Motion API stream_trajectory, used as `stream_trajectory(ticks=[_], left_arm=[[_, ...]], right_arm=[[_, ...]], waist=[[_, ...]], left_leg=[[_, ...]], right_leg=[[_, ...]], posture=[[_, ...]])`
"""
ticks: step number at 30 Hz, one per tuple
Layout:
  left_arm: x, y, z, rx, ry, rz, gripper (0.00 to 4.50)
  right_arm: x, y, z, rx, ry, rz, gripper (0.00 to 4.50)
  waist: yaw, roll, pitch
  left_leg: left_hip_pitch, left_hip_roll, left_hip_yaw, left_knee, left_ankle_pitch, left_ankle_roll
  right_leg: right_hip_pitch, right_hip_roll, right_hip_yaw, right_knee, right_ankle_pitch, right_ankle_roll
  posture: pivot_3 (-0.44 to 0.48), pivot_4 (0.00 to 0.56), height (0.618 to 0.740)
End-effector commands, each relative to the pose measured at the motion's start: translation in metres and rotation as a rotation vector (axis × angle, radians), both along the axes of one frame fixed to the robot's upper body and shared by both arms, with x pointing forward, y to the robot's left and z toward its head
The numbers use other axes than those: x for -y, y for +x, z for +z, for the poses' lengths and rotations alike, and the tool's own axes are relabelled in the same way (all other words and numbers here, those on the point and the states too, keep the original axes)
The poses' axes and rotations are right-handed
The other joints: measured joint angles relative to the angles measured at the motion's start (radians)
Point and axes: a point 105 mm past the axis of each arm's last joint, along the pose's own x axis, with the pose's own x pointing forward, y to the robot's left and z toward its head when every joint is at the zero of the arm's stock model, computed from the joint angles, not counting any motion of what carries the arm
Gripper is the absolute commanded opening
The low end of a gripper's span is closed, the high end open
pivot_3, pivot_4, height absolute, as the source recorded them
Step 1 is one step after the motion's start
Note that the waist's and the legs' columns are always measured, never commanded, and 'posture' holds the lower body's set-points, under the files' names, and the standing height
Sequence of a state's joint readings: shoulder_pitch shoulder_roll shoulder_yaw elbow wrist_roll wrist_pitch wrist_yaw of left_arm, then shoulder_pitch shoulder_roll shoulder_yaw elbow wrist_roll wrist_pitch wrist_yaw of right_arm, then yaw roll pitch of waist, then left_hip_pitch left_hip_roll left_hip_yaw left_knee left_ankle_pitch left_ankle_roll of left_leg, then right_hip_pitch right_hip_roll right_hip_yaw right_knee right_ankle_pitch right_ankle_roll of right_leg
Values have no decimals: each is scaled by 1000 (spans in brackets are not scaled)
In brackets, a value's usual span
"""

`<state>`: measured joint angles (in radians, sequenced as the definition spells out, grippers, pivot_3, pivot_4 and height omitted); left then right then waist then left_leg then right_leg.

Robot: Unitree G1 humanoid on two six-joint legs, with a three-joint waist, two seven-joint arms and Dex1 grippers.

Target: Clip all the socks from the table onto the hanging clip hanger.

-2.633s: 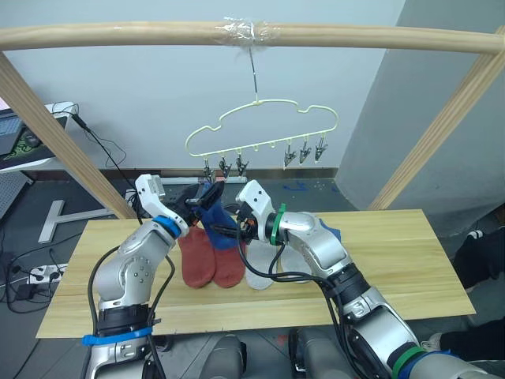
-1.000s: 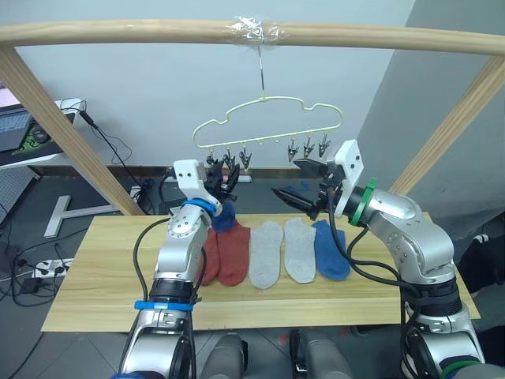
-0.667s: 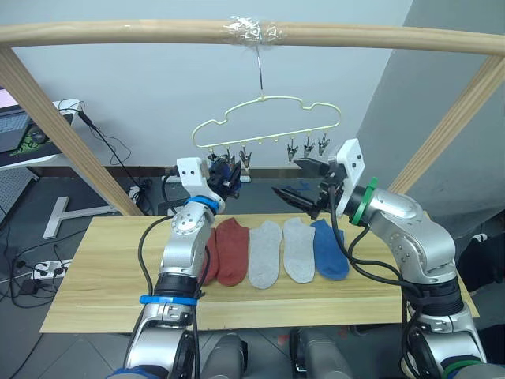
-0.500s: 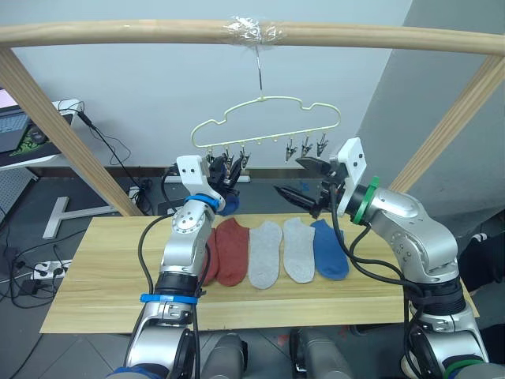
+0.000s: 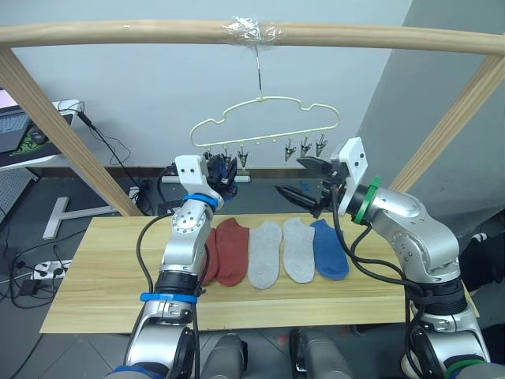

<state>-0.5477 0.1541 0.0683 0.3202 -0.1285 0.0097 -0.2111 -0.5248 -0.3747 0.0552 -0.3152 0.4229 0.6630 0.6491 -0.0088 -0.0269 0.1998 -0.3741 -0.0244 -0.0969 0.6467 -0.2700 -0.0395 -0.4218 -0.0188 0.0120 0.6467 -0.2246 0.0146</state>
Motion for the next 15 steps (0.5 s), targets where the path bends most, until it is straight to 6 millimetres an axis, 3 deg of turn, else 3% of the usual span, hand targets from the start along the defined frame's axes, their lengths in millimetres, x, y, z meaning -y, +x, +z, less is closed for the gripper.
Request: stream_trajectory(ticks=[1, 15], left_arm=[[0, -1, 18, 71, 7, 0, 2106], [5, -2, 22, 84, -15, -22, 2106]], right_arm=[[1, -4, 16, 62, 24, 10, 4500], [2, -3, 17, 65, 25, 3, 4500]], waist=[[0, 0, 0], [0, 0, 0]], left_leg=[[0, 0, 0, 0, 0, 0], [0, 0, 0, 0, 0, 0]], right_leg=[[0, 0, 0, 0, 0, 0], [0, 0, 0, 1, 0, 0]], posture=[[-38, 170, 740], [-37, 175, 740]])
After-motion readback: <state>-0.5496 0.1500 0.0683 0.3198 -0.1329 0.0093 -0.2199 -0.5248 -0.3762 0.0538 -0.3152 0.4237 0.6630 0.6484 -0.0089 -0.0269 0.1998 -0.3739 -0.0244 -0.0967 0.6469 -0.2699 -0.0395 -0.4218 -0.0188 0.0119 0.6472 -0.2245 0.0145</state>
